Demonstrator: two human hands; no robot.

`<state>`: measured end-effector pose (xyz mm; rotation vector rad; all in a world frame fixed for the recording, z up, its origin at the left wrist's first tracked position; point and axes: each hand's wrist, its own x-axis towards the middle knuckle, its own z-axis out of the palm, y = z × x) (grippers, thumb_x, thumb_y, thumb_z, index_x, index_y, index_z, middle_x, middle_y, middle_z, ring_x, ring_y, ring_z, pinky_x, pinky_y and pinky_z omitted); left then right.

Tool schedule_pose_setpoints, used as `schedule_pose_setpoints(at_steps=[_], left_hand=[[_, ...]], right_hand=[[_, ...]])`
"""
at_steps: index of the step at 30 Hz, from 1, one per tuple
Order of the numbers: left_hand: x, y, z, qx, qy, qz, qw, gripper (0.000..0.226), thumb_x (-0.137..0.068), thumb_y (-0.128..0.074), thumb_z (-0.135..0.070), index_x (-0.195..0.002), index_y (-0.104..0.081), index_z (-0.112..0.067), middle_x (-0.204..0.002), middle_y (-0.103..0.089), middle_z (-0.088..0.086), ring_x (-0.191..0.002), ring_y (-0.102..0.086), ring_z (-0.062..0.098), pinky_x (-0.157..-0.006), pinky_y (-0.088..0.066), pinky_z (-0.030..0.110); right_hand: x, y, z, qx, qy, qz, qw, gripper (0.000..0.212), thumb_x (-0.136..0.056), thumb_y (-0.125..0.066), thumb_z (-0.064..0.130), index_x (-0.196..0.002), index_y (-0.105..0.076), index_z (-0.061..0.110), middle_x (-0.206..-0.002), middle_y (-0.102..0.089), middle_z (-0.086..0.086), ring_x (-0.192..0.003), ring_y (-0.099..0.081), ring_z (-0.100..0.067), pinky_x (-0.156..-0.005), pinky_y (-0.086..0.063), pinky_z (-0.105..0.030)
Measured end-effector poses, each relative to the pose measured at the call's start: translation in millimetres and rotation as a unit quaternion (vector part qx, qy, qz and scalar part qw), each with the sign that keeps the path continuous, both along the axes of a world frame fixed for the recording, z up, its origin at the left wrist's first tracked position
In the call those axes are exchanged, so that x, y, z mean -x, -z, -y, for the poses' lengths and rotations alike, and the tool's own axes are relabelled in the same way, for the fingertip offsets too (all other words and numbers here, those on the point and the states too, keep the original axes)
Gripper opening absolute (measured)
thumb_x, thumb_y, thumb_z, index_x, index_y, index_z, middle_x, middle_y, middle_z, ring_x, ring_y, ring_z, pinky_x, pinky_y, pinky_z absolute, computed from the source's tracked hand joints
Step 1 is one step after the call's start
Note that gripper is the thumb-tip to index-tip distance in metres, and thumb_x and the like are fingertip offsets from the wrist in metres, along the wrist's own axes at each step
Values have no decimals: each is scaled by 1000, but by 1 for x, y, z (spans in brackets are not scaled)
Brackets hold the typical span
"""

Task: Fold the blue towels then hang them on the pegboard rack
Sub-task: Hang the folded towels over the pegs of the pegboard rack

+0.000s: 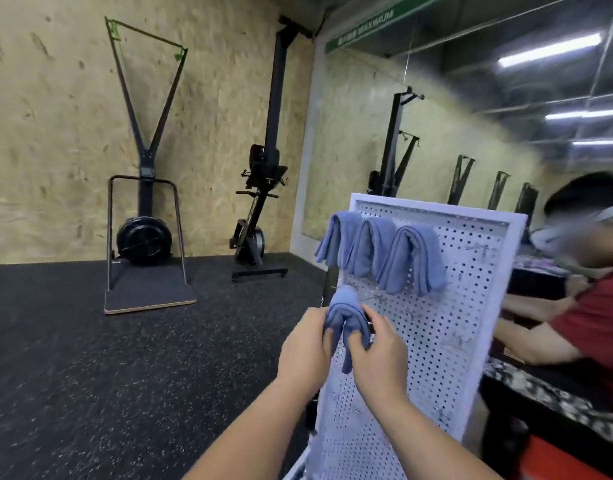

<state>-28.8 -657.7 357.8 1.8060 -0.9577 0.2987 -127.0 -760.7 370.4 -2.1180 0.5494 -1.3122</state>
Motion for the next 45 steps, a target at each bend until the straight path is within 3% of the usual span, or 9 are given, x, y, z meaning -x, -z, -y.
schedule_pose_setpoints(at_steps=[6,9,12,20,26,31,38,41,45], left_hand=[[33,-60,42,51,55,48,996,11,-107,-47,-23,-106,-53,-32,-103,-56,-10,-86,-56,11,-77,-49,39],[45,-84,57,77,81,74,991,21,-109,-45,-23,-124,-57,-30,-112,-58,-8,-95,-59,15,-81,-52,42],[56,-105,69,87,99,93,987,21,-109,-42,-21,-122,-56,-29,-110,-57,-6,-92,-58,15,-79,-53,42],[80,-151,97,109,122,88,983,17,-108,-37,-25,-112,-54,-26,-107,-56,-4,-92,-58,17,-81,-51,43],[82,-165,129,34,129,96,986,18,-109,-38,-20,-93,-42,-26,-101,-51,0,-77,-49,15,-71,-39,39],[76,-160,150,-2,136,105,985,13,-109,-40,-17,-103,-51,-21,-112,-55,4,-93,-58,27,-83,-50,46],[67,-119,160,-2,144,102,984,4,-107,-50,-20,-107,-53,-23,-107,-57,-2,-91,-55,19,-78,-42,36],[71,-105,160,5,137,90,986,24,-106,-55,-21,-90,-41,-33,-91,-48,-9,-80,-48,15,-71,-35,35],[73,-90,155,-8,126,87,988,23,-102,-62,-28,-93,-41,-30,-96,-49,-7,-83,-49,17,-71,-39,36]], right_hand=[[43,-53,26,69,87,69,991,42,-95,-64,11,-136,-68,18,-123,-61,5,-113,-59,-14,-90,-38,-19],[62,-75,38,100,112,86,985,42,-95,-64,10,-137,-68,15,-121,-60,1,-112,-59,-18,-89,-37,-19],[79,-93,47,145,139,112,973,45,-93,-66,6,-138,-68,13,-117,-60,-4,-108,-58,-22,-89,-32,-17],[102,-137,69,217,158,153,951,44,-94,-59,14,-138,-67,9,-113,-58,-8,-108,-57,-27,-99,-45,-36],[99,-143,106,190,212,84,955,45,-95,-60,11,-140,-66,9,-115,-56,-13,-111,-55,-36,-98,-48,-46],[96,-128,129,150,232,30,961,48,-99,-58,13,-146,-61,11,-118,-56,-15,-110,-53,-38,-100,-46,-47],[88,-105,131,132,215,37,967,48,-101,-59,15,-148,-58,7,-118,-55,-17,-111,-56,-38,-99,-47,-47],[83,-100,125,114,206,44,971,51,-100,-61,17,-149,-55,6,-125,-54,-17,-116,-56,-38,-104,-47,-48],[82,-97,114,102,225,47,968,59,-97,-64,26,-153,-51,10,-133,-49,-13,-126,-48,-35,-107,-43,-47]])
